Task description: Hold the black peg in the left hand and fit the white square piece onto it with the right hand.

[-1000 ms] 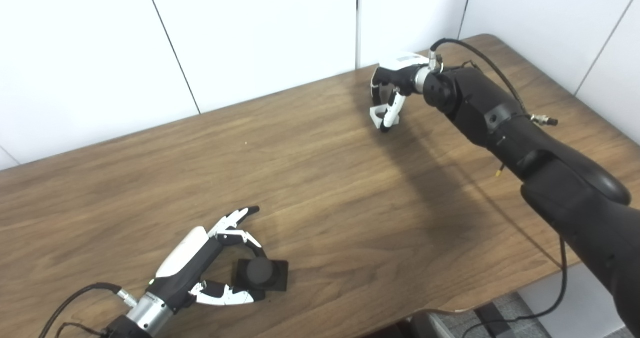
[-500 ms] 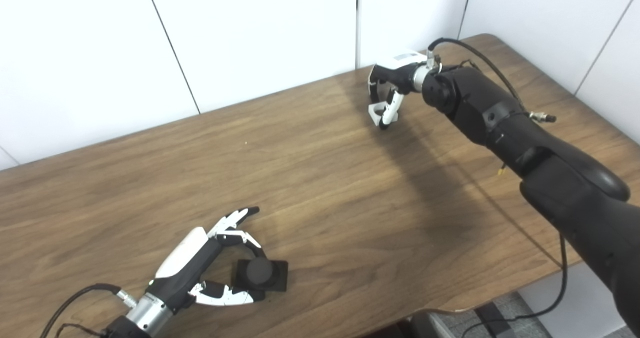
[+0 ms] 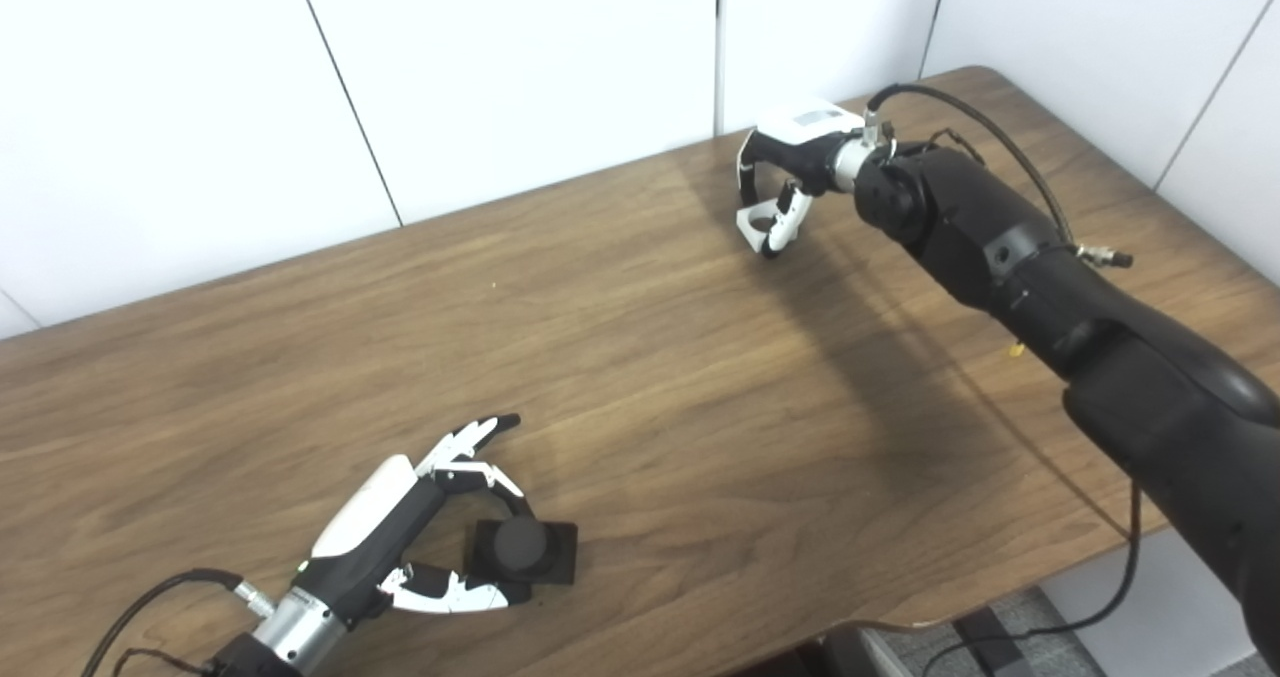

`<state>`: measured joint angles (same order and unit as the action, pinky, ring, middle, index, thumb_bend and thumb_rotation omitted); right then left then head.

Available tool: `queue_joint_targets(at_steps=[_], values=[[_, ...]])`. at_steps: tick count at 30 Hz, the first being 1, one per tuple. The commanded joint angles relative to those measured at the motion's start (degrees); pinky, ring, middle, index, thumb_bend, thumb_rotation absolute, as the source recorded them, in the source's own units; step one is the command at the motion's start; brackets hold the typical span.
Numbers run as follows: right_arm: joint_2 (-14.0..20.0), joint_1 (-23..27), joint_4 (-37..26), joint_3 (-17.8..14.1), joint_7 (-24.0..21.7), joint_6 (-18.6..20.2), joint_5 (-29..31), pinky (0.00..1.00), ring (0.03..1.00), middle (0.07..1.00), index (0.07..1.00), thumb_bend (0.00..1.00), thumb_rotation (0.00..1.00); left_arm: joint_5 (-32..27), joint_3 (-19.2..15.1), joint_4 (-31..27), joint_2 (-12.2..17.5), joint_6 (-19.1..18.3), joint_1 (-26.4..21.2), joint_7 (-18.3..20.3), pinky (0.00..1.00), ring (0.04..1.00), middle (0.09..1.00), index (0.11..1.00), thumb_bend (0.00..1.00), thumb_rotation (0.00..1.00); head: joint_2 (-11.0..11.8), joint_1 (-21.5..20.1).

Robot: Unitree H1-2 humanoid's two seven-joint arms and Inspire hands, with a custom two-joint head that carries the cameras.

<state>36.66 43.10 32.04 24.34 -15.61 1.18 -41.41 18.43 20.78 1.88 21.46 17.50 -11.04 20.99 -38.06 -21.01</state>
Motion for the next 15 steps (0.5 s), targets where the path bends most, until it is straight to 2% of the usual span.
queue_joint_targets(at_steps=[1, 9, 15], values=[[2.35, 1.74, -3.97, -2.09, -0.03, -0.52, 0.8, 0.81, 0.85, 0.801, 0.487, 0.51, 0.14, 2.01, 0.35, 1.17, 0.85, 0.21, -0.45, 0.59, 1.0, 1.0, 0.988, 0.49, 0.52, 0.07, -0.07, -0.11], [4.74, 0.0, -10.47, -4.64, -1.39, -3.47, 1.81, 0.86, 0.864, 0.807, 0.485, 0.51, 0.14, 2.7, 0.51, 1.88, 0.57, 0.59, -0.6, 0.2, 1.0, 1.0, 0.98, 0.489, 0.52, 0.07, -0.27, 0.31], [6.49, -1.47, -17.95, -6.58, -3.88, -5.28, 3.71, 0.84, 0.867, 0.803, 0.485, 0.51, 0.14, 2.62, 0.37, 2.33, 0.48, 0.94, -0.73, 0.03, 1.0, 1.0, 0.978, 0.489, 0.52, 0.07, -0.66, 0.6]])
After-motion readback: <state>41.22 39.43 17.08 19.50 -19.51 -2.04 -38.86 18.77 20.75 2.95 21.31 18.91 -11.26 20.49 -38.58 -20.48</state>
